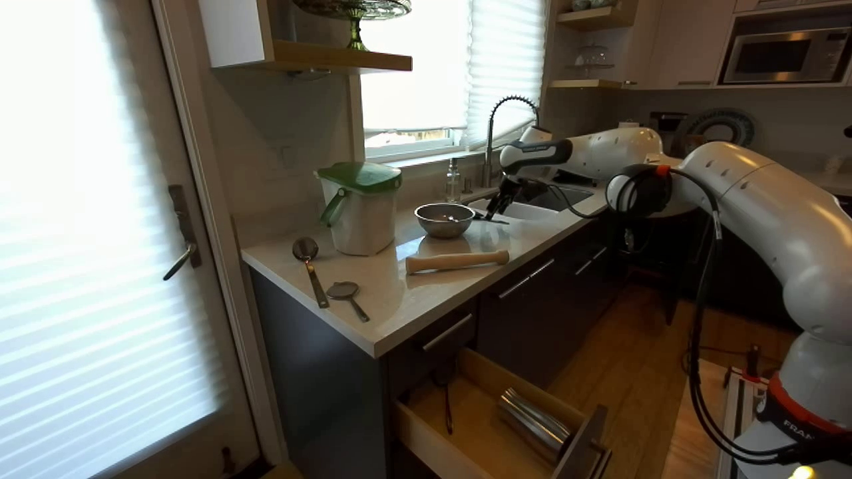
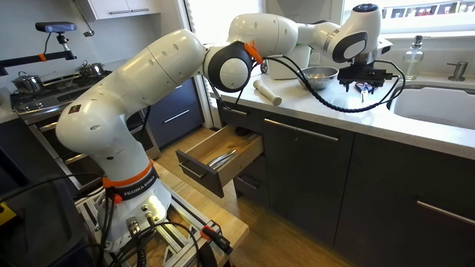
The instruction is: Pick up the scissors and place it in between the wooden rolling pin and the silver bowl
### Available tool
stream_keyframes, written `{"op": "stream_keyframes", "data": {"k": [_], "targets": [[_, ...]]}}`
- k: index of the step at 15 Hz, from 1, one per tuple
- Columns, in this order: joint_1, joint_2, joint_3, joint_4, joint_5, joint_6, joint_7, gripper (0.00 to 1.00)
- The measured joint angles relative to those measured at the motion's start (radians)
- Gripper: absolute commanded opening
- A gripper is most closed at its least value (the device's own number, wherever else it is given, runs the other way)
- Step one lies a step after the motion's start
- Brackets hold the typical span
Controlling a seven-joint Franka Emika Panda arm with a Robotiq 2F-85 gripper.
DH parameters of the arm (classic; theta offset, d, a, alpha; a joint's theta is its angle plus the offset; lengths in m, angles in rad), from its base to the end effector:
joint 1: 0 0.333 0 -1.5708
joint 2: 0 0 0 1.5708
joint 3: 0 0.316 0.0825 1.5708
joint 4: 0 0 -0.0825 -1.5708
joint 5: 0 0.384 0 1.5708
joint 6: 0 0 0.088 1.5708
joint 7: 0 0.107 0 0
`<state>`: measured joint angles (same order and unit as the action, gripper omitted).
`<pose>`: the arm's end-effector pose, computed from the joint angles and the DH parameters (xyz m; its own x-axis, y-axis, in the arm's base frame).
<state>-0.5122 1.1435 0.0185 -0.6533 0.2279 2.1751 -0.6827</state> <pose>0.7361 -0.3964 0.3175 0.9024 0.0819 0.4230 0.0721 -0.9966 0.0391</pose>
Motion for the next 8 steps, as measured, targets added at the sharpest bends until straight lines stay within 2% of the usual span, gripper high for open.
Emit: {"op": "stream_keyframes", "data": {"k": [8], "targets": [[-0.004, 0.030, 0.001, 0.025, 0.000, -0.021, 0.051, 1.00]]}}
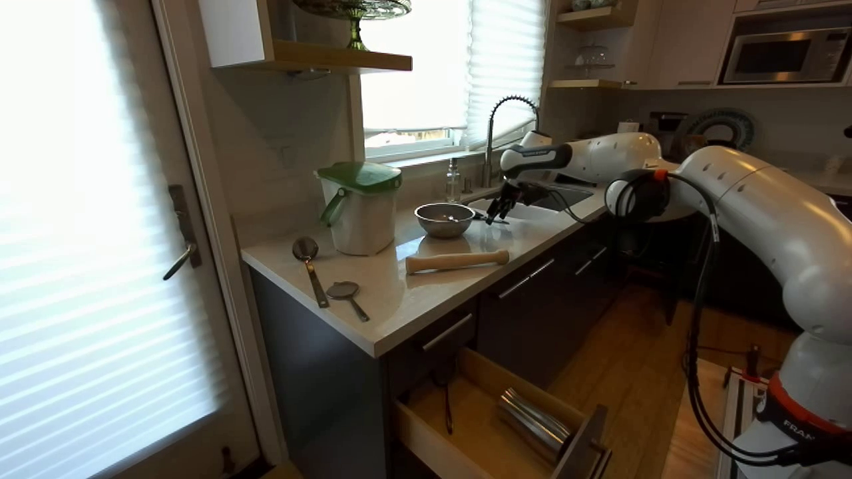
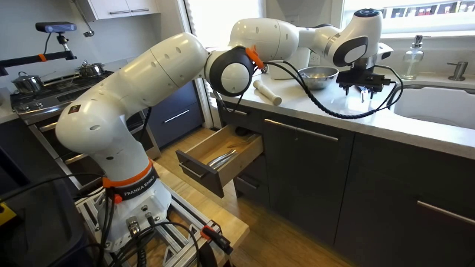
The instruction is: Pick up the scissors and place it in between the wooden rolling pin and the silver bowl
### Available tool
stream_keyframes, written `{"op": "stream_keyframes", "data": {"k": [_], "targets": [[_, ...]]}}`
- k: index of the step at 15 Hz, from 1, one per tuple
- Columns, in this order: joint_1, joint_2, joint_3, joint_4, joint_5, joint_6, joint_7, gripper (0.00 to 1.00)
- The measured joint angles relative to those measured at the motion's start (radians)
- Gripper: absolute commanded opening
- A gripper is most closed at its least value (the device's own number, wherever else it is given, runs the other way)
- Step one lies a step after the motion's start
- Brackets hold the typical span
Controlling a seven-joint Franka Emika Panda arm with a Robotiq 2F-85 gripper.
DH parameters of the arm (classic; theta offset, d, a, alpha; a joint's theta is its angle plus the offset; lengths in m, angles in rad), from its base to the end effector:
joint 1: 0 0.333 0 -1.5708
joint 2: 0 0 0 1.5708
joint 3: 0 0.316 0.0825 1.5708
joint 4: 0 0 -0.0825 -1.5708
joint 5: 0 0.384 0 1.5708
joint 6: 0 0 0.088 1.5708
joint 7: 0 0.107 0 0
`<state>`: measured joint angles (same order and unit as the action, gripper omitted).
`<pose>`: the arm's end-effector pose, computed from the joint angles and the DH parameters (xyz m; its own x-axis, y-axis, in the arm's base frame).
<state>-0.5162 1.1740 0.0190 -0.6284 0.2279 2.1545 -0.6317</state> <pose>0.7346 -0.3987 0.3023 0.9138 0.0258 0.4053 0.0269 -0.9996 0.0030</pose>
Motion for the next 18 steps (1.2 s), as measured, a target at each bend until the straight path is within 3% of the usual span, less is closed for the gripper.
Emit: {"op": "stream_keyframes", "data": {"k": [14, 18], "targets": [[0.002, -0.003, 0.025, 0.054, 0.001, -0.220, 0.117, 1.00], [0.006, -0.004, 0.031, 0.056, 0.002, -0.231, 0.144, 1.00]]}}
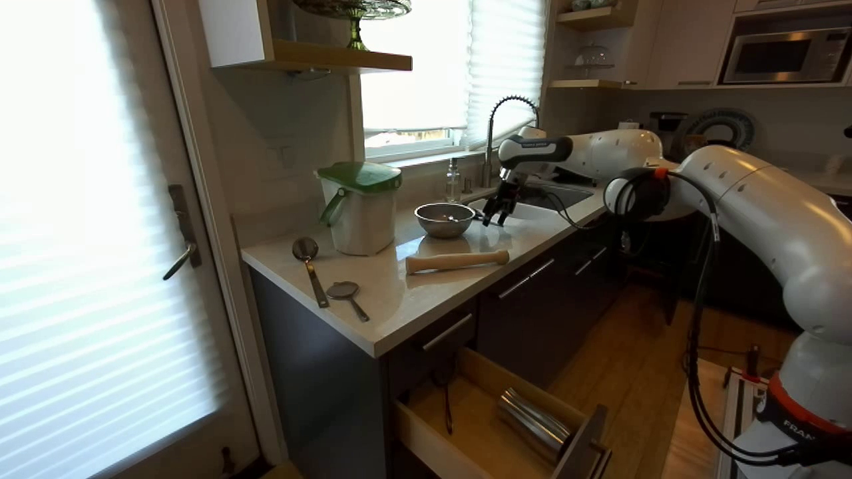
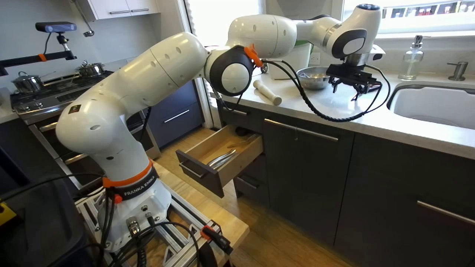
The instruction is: Pick up the scissors and place it in between the wooden rolling pin and the silver bowl
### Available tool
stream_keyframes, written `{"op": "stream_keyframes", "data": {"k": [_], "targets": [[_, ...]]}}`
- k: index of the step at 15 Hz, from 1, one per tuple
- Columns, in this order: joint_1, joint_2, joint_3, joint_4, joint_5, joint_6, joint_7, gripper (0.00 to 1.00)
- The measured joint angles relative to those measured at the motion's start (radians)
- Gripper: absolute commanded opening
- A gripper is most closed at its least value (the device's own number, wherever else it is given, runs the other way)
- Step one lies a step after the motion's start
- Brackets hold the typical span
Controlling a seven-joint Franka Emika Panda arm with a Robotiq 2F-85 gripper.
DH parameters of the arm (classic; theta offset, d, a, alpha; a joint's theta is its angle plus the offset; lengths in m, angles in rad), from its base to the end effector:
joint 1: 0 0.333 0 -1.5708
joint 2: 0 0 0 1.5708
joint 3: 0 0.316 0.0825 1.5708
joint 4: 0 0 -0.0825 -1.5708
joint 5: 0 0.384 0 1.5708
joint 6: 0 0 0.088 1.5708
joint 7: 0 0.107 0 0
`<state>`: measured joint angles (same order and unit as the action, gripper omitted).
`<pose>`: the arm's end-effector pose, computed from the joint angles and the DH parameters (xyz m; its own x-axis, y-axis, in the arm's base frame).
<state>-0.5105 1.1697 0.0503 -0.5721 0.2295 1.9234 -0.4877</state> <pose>0.7328 -0.3724 0.3100 0.9576 -0.0871 0.2747 -0.0441 -0.9863 -0.1588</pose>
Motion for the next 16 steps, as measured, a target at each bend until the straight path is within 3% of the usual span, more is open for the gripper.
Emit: {"op": "stream_keyframes", "data": {"k": [13, 16], "targets": [[0.027, 0.039, -0.005, 0.001, -0.006, 0.300, 0.043, 1.00], [0.026, 0.046, -0.006, 0.006, -0.006, 0.324, 0.043, 0.93]]}}
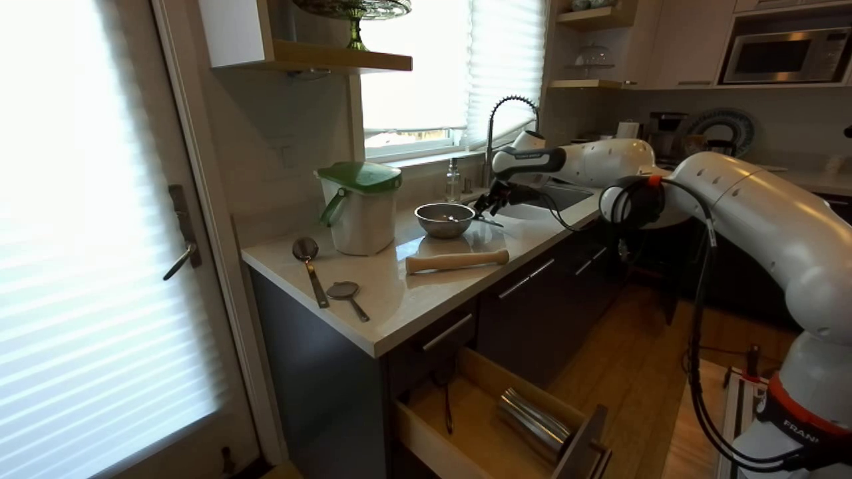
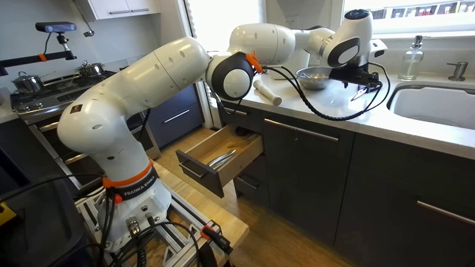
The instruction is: Pick up the scissors and place it in between the wooden rolling pin and the silver bowl
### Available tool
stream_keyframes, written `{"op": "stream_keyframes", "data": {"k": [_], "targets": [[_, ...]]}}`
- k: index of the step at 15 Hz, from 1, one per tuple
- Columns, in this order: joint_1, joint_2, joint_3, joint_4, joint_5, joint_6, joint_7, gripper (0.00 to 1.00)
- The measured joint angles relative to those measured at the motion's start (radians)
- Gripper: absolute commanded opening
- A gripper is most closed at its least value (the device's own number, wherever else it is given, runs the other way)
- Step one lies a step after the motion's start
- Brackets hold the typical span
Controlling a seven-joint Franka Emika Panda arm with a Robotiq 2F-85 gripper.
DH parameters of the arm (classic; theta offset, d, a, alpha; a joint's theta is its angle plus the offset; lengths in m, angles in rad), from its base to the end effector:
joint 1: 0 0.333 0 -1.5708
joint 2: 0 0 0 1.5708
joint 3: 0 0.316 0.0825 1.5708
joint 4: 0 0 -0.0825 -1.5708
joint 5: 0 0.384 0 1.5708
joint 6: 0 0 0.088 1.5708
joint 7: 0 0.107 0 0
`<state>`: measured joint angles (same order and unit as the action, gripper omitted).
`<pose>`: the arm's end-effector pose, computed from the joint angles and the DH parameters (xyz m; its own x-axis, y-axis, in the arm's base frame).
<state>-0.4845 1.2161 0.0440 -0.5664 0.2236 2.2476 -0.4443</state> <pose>0.7565 -0.3755 0.3104 0.8585 -0.1286 0.4963 -0.1207 -0.9915 -0.0482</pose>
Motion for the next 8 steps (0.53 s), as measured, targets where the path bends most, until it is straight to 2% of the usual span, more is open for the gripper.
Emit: {"op": "stream_keyframes", "data": {"k": [1, 3, 5, 6, 7, 8], "targets": [[-0.001, 0.002, 0.000, 0.004, 0.000, 0.002, 0.000, 0.84], [-0.002, 0.004, 0.000, 0.008, 0.000, 0.002, -0.001, 0.78], [-0.003, 0.008, 0.000, 0.011, 0.000, 0.004, -0.006, 0.61], [-0.003, 0.010, 0.000, 0.013, 0.000, 0.008, -0.008, 0.50], [-0.003, 0.012, 0.000, 0.014, 0.000, 0.011, -0.010, 0.35], [-0.003, 0.014, 0.000, 0.015, 0.000, 0.017, -0.012, 0.29]]}}
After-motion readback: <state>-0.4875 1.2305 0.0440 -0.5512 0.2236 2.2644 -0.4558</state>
